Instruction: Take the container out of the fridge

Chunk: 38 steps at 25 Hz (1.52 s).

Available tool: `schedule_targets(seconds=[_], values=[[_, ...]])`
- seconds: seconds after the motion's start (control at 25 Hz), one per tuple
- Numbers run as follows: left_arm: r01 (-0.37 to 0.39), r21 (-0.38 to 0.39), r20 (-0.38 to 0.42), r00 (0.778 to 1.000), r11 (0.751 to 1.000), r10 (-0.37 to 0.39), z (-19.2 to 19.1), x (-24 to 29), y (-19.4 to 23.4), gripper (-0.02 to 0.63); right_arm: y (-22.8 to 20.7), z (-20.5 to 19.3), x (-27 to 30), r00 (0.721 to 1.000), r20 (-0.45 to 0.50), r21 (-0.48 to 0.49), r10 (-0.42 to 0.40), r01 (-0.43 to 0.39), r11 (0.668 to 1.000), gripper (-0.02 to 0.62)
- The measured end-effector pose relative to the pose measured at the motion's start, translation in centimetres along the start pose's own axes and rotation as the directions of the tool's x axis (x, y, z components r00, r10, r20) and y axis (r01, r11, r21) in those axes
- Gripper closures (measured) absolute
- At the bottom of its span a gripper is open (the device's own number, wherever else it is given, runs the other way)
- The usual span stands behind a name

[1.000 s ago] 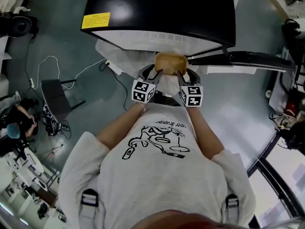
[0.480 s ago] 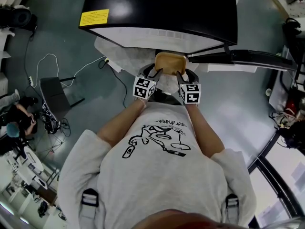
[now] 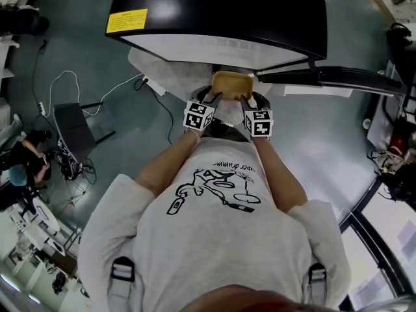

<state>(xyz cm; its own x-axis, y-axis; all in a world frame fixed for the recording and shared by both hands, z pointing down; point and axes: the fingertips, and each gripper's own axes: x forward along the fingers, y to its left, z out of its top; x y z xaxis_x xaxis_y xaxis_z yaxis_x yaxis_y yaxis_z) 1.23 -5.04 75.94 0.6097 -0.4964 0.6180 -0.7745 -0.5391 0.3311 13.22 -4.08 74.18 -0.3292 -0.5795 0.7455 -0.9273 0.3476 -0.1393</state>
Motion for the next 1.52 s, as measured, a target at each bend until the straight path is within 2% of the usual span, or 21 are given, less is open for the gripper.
schedule_targets(seconds=[0.6,1.0,1.2,1.52], values=[[0.011,-0.024,-0.06,0.998,1.0,-0.012,-1.6,0.9,-0.1,0.41,-0.3,-2.7,1.1,0.998,-0.054,0.031,0.015,-0.014,0.999,0.399],[-0.007,-0.037,-0.073,0.997,0.999,0.004,-1.8,1.1,0.3,0.41,-0.8,-3.4,1.5,0.999,-0.044,0.057,0.021,-0.018,0.998,0.399],[-0.028,-0.056,-0.061,0.998,0.998,0.025,-1.5,0.5,0.9,0.41,-1.4,-3.0,1.0,1.0,-0.028,0.064,-0.001,0.003,0.998,0.399],[-0.027,-0.002,-0.001,1.0,1.0,0.027,1.2,-0.7,0.5,0.41,-0.5,0.5,-1.3,0.998,0.06,-0.004,0.019,-0.019,1.0,0.408]])
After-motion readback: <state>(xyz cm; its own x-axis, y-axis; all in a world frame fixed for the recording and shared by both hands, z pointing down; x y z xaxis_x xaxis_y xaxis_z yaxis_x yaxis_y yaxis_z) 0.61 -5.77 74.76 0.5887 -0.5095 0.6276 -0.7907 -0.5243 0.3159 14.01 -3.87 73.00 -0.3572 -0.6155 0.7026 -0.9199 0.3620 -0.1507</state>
